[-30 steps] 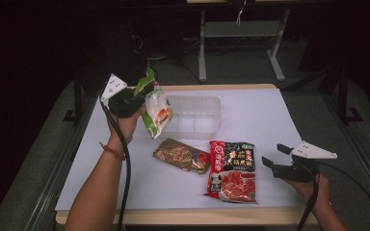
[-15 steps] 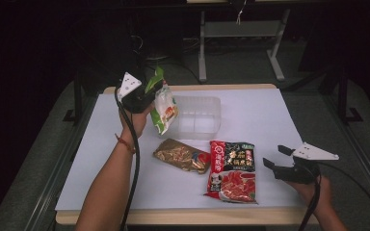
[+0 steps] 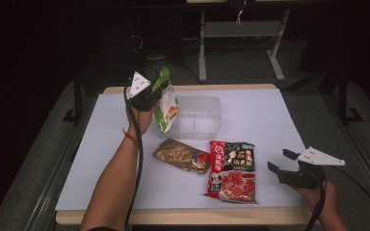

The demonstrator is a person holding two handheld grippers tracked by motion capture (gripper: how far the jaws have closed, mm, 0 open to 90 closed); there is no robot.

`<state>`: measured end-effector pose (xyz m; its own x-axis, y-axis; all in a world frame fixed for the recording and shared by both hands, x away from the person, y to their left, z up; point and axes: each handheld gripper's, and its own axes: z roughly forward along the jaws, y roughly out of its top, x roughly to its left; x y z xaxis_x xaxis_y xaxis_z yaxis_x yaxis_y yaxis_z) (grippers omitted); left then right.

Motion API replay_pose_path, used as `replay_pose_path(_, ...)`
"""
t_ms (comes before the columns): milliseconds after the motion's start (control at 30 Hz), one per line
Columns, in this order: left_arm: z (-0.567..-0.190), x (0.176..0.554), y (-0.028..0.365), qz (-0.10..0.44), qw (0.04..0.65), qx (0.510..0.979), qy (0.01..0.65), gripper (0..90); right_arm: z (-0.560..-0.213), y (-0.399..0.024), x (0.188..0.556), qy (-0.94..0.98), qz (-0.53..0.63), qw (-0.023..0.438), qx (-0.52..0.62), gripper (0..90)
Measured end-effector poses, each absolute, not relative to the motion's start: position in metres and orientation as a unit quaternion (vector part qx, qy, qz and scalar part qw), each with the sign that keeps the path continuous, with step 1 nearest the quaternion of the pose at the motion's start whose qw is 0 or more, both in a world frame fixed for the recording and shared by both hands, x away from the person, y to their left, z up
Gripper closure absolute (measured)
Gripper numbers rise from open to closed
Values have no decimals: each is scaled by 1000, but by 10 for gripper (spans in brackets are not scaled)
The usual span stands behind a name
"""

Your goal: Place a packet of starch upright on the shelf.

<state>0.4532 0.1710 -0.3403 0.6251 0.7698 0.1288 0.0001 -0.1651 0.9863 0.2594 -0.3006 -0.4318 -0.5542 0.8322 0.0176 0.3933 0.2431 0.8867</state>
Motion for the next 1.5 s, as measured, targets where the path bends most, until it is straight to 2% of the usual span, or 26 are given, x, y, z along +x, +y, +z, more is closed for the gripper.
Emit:
replay_pose_path(467,-364,458,174,325,577,696,277,853,-434,-303,254,752,457,240,410,226)
replay_pose_path(567,-369,454,174,318,579,699,274,785,-434,-302,254,754,456,238,409,226)
replay_pose_path(633,-371,453,175,312,580,700,276,693,-434,-301,254,755,454,237,409,226)
replay_pose_path(700,-374,451,179,311,576,703,277,672,-434,-300,254,757,452,237,408,226)
replay_pose_path(800,-374,448,184,303,578,704,282,585,-435,-300,255,758,452,235,408,226)
replay_pose_path(1067,-376,436,196,290,562,726,270,548,-435,-299,255,760,449,235,408,226)
replay_pose_path(1300,-390,423,209,286,540,742,277,457,-436,-298,255,761,447,233,408,226)
replay_pose_path(1500,-394,411,218,288,529,750,273,455,-436,-298,256,761,446,232,409,226)
